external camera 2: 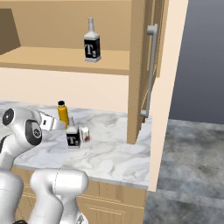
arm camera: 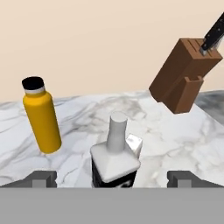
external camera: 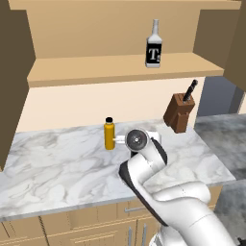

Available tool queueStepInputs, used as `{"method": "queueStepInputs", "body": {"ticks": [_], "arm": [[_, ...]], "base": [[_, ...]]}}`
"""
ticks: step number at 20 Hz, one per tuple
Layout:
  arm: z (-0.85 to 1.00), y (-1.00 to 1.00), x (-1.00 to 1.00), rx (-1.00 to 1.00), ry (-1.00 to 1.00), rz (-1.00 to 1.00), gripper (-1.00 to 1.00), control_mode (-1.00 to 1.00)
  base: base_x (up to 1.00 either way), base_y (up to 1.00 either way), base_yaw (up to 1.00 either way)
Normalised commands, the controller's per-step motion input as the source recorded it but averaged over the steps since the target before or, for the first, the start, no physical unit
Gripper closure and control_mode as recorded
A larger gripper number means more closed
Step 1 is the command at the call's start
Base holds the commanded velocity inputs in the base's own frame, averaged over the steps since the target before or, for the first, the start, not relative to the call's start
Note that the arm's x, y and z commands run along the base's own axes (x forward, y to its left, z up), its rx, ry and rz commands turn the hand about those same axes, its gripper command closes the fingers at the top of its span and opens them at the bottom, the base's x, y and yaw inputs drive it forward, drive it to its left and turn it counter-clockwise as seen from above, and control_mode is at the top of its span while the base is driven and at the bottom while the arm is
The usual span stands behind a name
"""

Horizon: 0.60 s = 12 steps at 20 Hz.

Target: Sort all alcoholic drinks to one cabinet, and non-alcoholic drinks to the other.

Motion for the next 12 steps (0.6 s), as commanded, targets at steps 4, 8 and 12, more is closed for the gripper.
{"method": "queueStepInputs", "body": {"ticks": [4,8,12], "arm": [[-0.04,-0.24,0.37,0.04,0.00,0.00,-1.00,-1.00],[-0.03,-0.26,0.31,0.05,0.00,0.00,-1.00,-1.00],[-0.16,-0.06,0.30,0.01,0.00,0.00,-1.00,-1.00]], "base": [[0.00,0.00,0.00],[0.00,0.00,0.00],[0.00,0.00,0.00]]}}
